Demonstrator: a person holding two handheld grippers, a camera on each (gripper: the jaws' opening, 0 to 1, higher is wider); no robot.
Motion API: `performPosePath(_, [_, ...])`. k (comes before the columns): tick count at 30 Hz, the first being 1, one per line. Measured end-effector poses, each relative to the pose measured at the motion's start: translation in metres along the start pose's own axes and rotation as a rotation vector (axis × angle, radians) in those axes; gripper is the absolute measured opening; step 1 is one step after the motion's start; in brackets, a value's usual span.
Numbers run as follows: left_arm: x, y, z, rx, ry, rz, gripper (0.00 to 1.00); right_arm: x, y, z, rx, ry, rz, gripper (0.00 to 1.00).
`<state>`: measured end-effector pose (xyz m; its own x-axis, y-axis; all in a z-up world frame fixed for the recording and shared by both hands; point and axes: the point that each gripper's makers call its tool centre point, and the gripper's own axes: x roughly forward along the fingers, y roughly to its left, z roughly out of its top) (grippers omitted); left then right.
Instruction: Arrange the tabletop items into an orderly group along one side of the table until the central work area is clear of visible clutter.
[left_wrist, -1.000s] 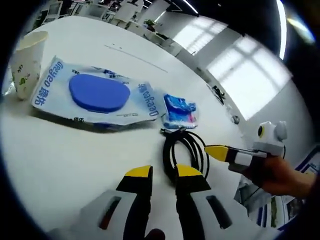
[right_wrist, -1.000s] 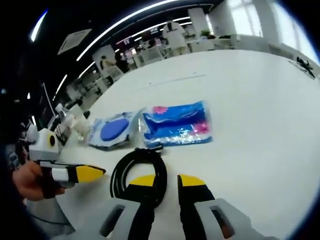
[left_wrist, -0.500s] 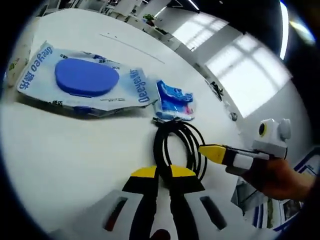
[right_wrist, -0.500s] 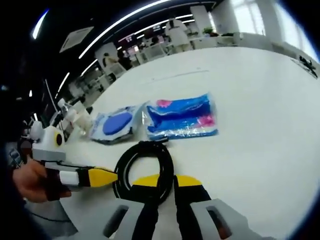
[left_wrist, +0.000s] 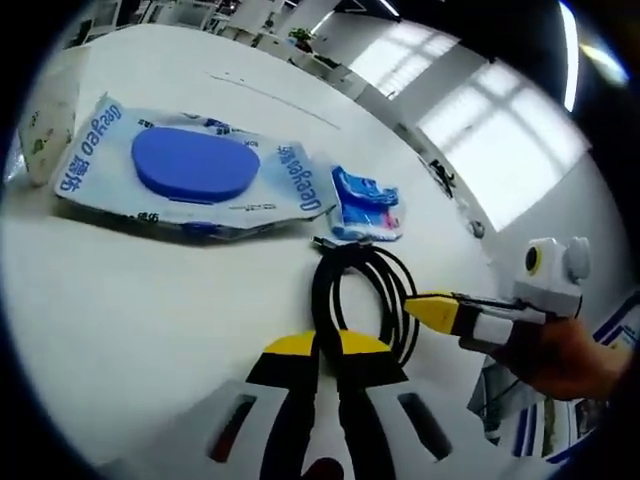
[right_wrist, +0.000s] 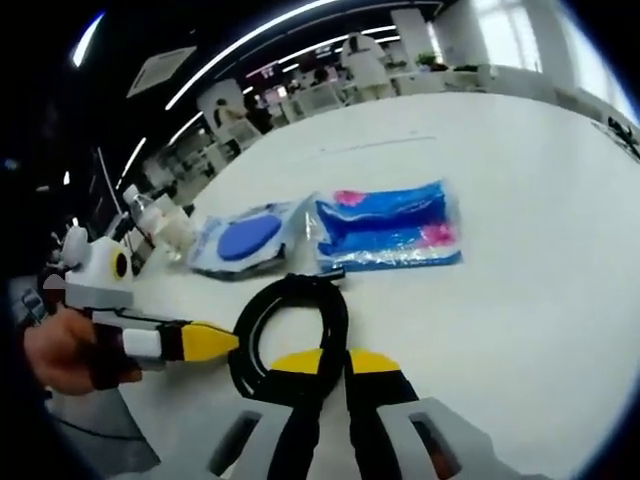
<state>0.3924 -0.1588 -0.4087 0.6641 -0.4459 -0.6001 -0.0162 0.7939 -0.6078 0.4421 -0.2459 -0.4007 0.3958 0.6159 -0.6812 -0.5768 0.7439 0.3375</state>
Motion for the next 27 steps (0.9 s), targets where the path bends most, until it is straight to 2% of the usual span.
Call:
performPosePath(7, [-0.004, 0.005, 0.003, 0.012, 0.000, 0.013, 0.03, 0.002, 0.009, -0.001, -0.009, 0.004, 0.006, 0.06])
performPosePath(9, [-0.005, 0.000, 0.006, -0.040, -0.021, -0.027, 0.05, 0.000, 0.007, 0.002, -0.006, -0.005, -0.005, 0.12])
performPosePath(10, [-0.007, 0.003, 0.005, -0.031, -0.015, -0.017, 0.06, -0.002, 0.008, 0.003, 0.008, -0.016, -0.010, 0.14])
performPosePath(12, [-0.013, 0.006, 0.005, 0.001, -0.008, -0.002, 0.09, -0.003, 0.009, 0.007, 0.023, -0.037, -0.007, 0.15])
performPosePath(15, [-0.022, 0.010, 0.011, -0.011, -0.035, -0.009, 0.10, -0.008, 0.009, 0.007, 0.008, -0.039, -0.003, 0.16])
performPosePath(19, [-0.034, 0.018, 0.018, 0.023, -0.051, 0.009, 0.12, -0.011, 0.007, 0.008, 0.014, -0.047, -0.002, 0.20])
performPosePath(22, [-0.048, 0.023, 0.021, 0.039, -0.065, 0.019, 0.17, -0.016, 0.008, 0.012, 0.015, -0.056, 0.004, 0.24])
performPosePath(27, [-0.069, 0.034, 0.023, 0.072, -0.078, 0.038, 0.22, -0.019, 0.013, 0.014, -0.024, -0.072, 0.022, 0.29])
